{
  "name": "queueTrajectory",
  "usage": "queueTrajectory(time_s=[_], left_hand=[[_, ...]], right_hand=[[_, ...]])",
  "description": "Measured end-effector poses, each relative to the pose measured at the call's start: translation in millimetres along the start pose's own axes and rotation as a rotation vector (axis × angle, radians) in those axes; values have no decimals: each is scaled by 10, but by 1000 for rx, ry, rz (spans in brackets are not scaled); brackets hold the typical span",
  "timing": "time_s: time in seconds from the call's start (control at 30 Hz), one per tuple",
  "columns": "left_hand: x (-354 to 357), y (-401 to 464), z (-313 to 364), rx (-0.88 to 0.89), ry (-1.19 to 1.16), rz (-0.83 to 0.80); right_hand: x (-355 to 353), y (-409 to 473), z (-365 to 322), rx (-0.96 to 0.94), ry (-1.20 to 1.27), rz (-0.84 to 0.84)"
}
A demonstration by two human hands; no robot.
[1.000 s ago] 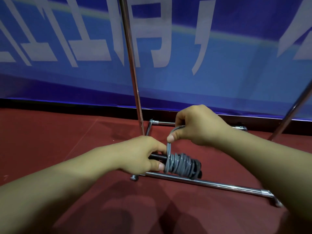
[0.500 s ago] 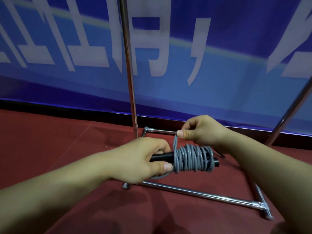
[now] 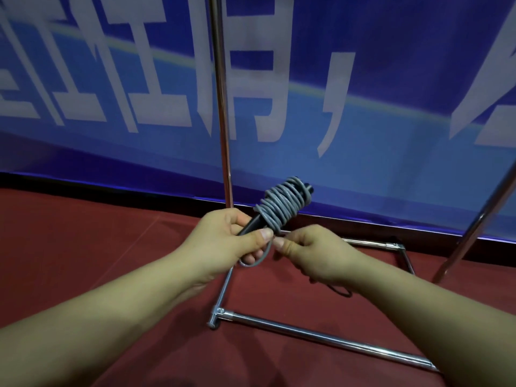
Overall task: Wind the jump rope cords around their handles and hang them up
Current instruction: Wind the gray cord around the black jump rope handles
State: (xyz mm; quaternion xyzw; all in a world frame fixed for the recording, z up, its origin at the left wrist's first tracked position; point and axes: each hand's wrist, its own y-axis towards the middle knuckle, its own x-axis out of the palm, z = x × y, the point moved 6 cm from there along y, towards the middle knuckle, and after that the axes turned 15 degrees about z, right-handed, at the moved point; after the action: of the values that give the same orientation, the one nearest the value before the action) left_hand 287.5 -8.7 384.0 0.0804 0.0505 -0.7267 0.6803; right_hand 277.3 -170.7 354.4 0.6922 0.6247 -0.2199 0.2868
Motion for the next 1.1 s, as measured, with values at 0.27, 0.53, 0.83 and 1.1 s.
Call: queueTrajectory(time_s=[0.27, 0.53, 0.83, 1.1], left_hand=[[-197, 209, -217, -121, -58, 187], [-333, 367, -451, -128, 208, 220], [-306, 370, -586, 89, 732, 100], [-38, 226, -572, 312, 966, -167]], right_hand=[[159, -127, -338, -203, -200, -76], [174, -143, -409, -190, -322, -37], [226, -213, -372, -139, -350, -129], [55, -125, -351, -78, -219, -66]])
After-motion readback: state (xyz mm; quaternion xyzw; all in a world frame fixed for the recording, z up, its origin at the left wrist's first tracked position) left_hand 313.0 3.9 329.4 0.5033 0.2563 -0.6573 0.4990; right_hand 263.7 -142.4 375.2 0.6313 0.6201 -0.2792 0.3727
